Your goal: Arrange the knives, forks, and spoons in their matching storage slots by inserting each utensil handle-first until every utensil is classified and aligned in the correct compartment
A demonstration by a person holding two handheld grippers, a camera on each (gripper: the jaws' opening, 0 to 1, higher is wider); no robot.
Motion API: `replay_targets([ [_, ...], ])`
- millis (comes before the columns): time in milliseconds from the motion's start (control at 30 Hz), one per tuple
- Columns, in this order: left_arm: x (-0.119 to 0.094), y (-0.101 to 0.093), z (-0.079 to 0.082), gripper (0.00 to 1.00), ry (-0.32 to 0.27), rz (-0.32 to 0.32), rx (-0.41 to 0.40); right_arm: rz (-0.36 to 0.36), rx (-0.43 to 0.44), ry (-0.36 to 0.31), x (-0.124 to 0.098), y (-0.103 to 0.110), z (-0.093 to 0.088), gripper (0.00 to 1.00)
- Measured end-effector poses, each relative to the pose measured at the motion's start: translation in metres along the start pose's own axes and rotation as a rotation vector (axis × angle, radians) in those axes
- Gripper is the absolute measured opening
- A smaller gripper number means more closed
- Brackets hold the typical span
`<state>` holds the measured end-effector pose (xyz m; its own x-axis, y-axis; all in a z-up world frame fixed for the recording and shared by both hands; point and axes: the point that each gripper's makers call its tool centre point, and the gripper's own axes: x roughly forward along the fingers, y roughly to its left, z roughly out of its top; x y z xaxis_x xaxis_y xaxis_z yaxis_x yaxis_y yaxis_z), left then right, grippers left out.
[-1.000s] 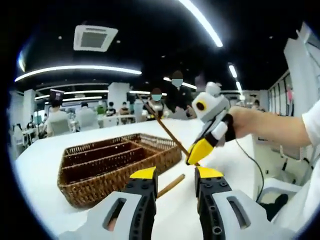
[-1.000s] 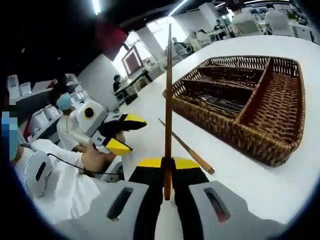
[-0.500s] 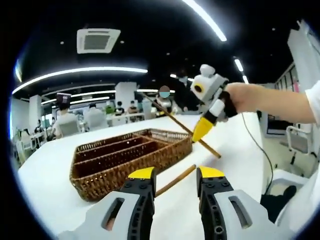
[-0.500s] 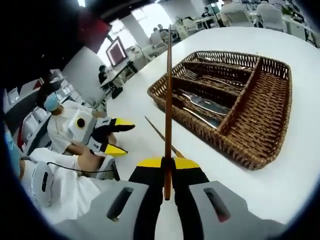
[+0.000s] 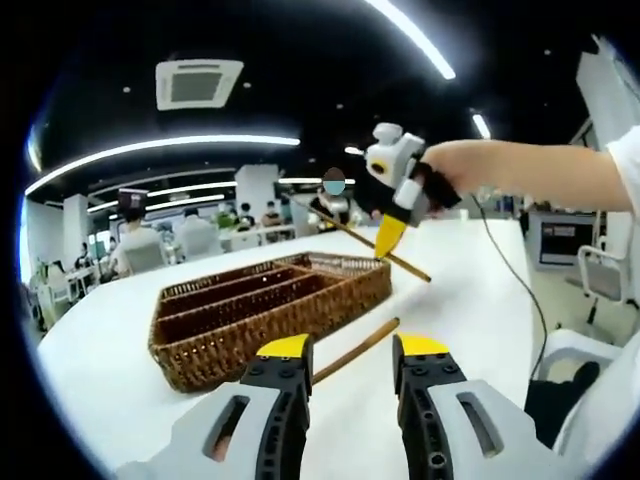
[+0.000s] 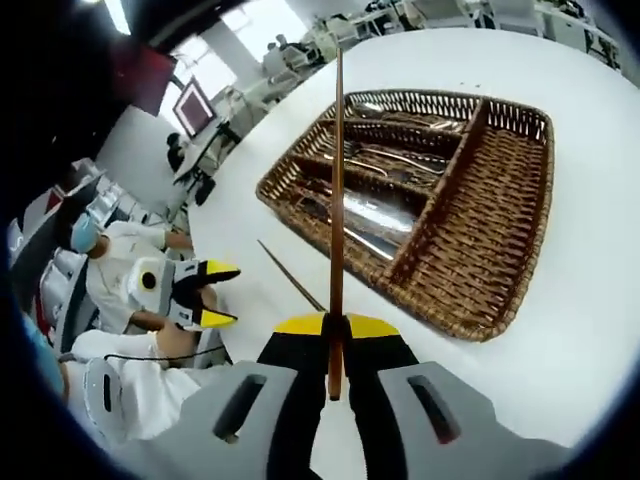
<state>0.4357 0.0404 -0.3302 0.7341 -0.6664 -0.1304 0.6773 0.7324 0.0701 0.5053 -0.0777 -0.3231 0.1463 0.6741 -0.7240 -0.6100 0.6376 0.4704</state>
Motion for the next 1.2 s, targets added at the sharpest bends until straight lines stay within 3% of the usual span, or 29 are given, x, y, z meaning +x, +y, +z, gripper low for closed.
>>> replay_targets([
  [333,-0.001,-0.007,0.002,0.31,0.010,0.020,0.050,-0.056,0.088,0.058,-0.011,-0.013,0.014,0.05],
  [500,-0.002,-0.007,0.003,0.31,0.012,0.023,0.044,-0.089,0.119,0.069,-0.016,-0.028,0.020,0.05],
  [667,-0.001,-0.009,0.005,0.31,0.013,0.022,0.047,-0.131,0.218,0.059,-0.019,-0.056,0.036,0.05],
  [1000,0.000,-0.004,0.002,0.31,0.028,0.033,0.059,-0.162,0.281,0.104,-0.001,-0.064,0.047,0.05],
  [1200,-0.001,0.002,0.001,0.31,0.030,0.041,0.061,-0.212,0.357,0.099,0.008,-0.083,0.051,0.05],
])
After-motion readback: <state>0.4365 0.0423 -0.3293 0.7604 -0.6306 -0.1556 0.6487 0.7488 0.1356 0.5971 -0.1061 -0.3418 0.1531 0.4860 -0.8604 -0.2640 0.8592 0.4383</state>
